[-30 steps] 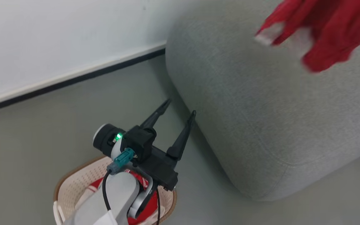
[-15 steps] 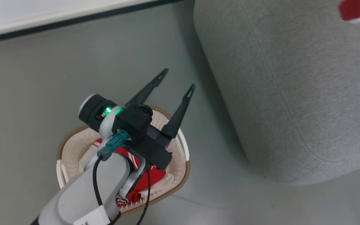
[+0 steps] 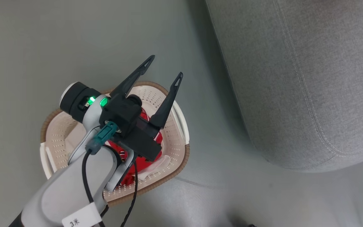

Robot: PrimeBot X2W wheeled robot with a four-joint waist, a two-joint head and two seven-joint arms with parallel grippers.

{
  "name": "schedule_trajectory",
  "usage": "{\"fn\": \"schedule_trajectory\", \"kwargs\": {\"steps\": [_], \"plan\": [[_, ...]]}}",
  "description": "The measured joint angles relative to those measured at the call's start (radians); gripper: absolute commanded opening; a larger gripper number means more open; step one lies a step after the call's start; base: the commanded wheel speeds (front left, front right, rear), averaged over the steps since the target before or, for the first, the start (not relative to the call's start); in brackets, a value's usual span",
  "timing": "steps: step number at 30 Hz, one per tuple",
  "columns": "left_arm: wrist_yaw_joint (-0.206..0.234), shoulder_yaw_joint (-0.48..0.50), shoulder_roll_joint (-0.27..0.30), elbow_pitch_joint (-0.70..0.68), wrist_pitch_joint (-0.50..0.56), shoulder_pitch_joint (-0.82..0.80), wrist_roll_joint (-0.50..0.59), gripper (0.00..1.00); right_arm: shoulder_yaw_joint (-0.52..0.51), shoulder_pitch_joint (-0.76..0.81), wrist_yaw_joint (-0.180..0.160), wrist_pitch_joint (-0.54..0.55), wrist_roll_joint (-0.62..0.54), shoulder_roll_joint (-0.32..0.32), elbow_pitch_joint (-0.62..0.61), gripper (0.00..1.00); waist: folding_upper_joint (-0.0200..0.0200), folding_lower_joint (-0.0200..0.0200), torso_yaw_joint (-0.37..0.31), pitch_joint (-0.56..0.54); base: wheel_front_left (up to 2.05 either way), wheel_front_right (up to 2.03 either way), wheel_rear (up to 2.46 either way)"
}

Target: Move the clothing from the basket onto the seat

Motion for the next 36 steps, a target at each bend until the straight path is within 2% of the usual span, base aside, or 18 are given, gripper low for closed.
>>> {"fn": "schedule_trajectory", "kwargs": {"steps": [8,27,28,29,31,36], "plan": [[0.000,-0.016,-0.022,0.000,0.018,-0.015,0.007,1.00,0.014,0.049,0.010,-0.010,-0.008,0.021,0.123,0.00,0.0000,0.0000,-0.012,0.026,0.00,0.00,0.00],[0.008,-0.016,-0.030,0.018,0.017,-0.017,0.008,1.00,0.045,0.106,0.045,-0.030,-0.008,0.099,0.269,0.00,-0.0001,-0.0002,0.024,0.031,0.00,0.00,0.00],[0.008,-0.016,-0.031,0.021,0.017,-0.016,0.008,1.00,0.044,0.108,0.049,-0.031,-0.008,0.103,0.274,0.15,-0.0001,-0.0002,0.023,0.028,0.00,0.00,0.00],[0.008,-0.015,-0.030,0.025,0.014,-0.014,0.007,1.00,0.046,0.111,0.053,-0.032,-0.008,0.107,0.277,0.38,-0.0002,-0.0002,0.023,0.025,0.00,0.00,0.00],[0.009,-0.014,-0.029,0.034,0.011,-0.008,0.007,1.00,0.053,0.124,0.058,-0.035,-0.008,0.117,0.282,1.00,-0.0003,-0.0002,0.020,0.018,0.00,0.00,0.00],[0.009,-0.013,-0.033,0.060,-0.004,0.002,0.001,1.00,0.060,0.155,0.072,-0.036,-0.008,0.133,0.304,1.00,-0.0003,-0.0002,0.010,-0.006,0.00,0.00,0.00]]}}
